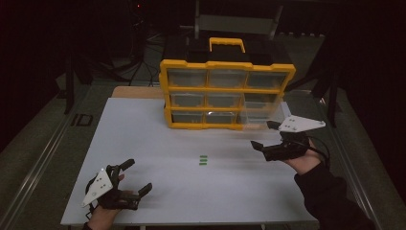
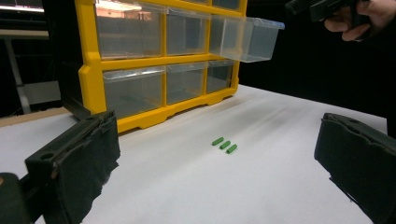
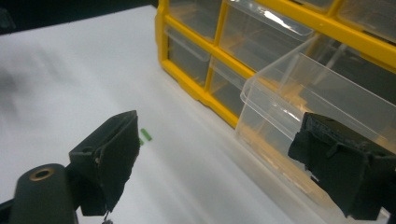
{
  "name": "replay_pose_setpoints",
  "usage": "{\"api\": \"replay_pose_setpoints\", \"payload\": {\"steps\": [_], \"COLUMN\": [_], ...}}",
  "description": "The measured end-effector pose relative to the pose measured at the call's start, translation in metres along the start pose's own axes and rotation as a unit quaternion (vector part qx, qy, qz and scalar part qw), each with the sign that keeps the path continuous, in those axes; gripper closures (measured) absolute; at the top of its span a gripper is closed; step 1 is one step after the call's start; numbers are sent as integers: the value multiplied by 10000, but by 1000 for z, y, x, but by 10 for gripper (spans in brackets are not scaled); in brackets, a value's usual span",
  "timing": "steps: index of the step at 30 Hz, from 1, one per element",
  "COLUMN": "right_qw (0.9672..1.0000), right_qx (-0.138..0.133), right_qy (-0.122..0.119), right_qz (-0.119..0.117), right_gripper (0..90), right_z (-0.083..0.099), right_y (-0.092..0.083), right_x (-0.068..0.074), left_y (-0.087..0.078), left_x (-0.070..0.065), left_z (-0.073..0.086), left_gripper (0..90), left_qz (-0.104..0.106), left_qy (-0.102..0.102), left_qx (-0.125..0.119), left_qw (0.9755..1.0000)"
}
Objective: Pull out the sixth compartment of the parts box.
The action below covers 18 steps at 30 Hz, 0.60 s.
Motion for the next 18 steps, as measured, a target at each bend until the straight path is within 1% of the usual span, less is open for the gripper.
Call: {"api": "replay_pose_setpoints", "payload": {"steps": [2, 4, 6, 7, 9, 12, 13, 15, 17, 18], "right_qw": [10000, 9999, 9999, 9999, 9999, 9999, 9999, 9998, 9997, 9998], "right_qx": [-68, -43, 4, 17, 13, -12, -11, -2, 24, 35], "right_qy": [66, 124, 141, 141, 128, 121, 125, 160, 217, 208], "right_qz": [-29, -5, -46, -25, -36, -101, -78, -112, -94, -73], "right_gripper": [118, 105, 93, 93, 91, 90, 90, 90, 90, 90], "right_z": [3, 7, 12, 15, 17, 24, 26, 31, 37, 40], "right_y": [0, 1, 2, 3, 3, 3, 3, 4, 6, 7], "right_x": [2, 2, 4, 5, 7, 12, 12, 14, 16, 16], "left_y": [0, 0, 0, 0, 0, 0, 0, 0, 0, 0], "left_x": [0, 0, 0, 0, 0, 0, 0, 0, 0, 0], "left_z": [0, 0, 0, 0, 0, 0, 0, 0, 0, 0], "left_gripper": [0, 0, 0, 0, 0, 0, 0, 0, 0, 0], "left_qz": [-9, -11, -8, -3, 1, -7, -11, -1, 6, 5], "left_qy": [11, 1, 24, 26, 23, 15, 9, 18, 20, 17], "left_qx": [-15, -19, -19, -19, -24, -23, -29, -21, -22, -25], "left_qw": [10000, 10000, 10000, 10000, 10000, 10000, 10000, 10000, 10000, 10000]}}
Point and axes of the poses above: each handheld gripper's, and its own axes: y roughly forward along the jaws, z roughly out of its underside, x roughly to its left, the point moved 7 cm from there along y, roughly forward along the jaws, and after that the axes turned 12 degrees about -z, right-handed, at the moved point
